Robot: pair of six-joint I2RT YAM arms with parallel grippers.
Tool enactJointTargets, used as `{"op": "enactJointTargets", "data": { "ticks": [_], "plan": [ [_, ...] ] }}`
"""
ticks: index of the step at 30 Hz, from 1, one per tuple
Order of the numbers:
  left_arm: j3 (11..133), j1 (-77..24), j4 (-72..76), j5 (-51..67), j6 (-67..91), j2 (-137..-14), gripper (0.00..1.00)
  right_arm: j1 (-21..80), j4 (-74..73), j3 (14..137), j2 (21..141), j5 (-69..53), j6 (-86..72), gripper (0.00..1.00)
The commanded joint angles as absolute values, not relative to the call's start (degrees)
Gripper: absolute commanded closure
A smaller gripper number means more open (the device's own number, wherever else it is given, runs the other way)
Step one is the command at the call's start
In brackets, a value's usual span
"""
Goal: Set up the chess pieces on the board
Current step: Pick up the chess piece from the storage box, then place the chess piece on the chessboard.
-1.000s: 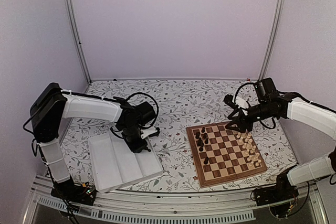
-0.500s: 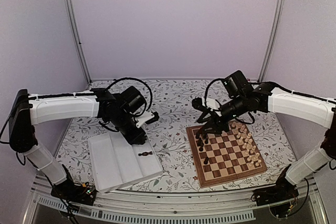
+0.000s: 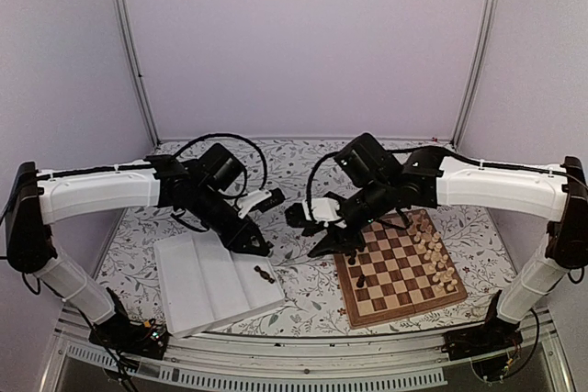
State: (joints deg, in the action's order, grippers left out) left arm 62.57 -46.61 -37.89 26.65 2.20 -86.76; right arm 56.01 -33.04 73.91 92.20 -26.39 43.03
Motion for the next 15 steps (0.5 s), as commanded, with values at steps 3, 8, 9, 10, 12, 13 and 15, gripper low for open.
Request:
{"op": "enactJointTargets", "data": {
  "ticks": [3, 8, 9, 10, 12, 13, 15],
  "plan": [
    [67.9, -45.4, -37.5, 42.9, 1.6, -90.6, 0.96, 61.0, -32.9, 78.3, 95.4, -13.6, 49.0, 0.54],
    [69.4, -45.6, -37.5, 47.3, 1.5, -92.6, 0.96, 63.3, -32.1, 79.6, 97.1, -9.7, 50.4, 0.54],
    [69.5, -45.5, -37.5, 48.0, 1.5, -92.9, 0.96, 63.7, -31.7, 79.6, 97.6, -8.8, 50.6, 0.54],
    [69.7, -45.5, -37.5, 48.5, 1.6, -93.2, 0.96, 64.1, -31.6, 79.6, 97.8, -8.1, 50.7, 0.54],
    [69.9, -45.6, -37.6, 49.2, 1.7, -93.7, 0.96, 64.6, -31.3, 79.6, 98.3, -6.9, 51.0, 0.54],
    [70.0, -45.6, -37.6, 49.6, 1.8, -93.9, 0.96, 64.9, -31.2, 79.6, 98.6, -6.4, 51.1, 0.54],
    [70.1, -45.6, -37.6, 50.4, 2.1, -94.6, 0.96, 65.4, -30.9, 79.6, 98.8, -5.4, 51.5, 0.55]
  ]
}}
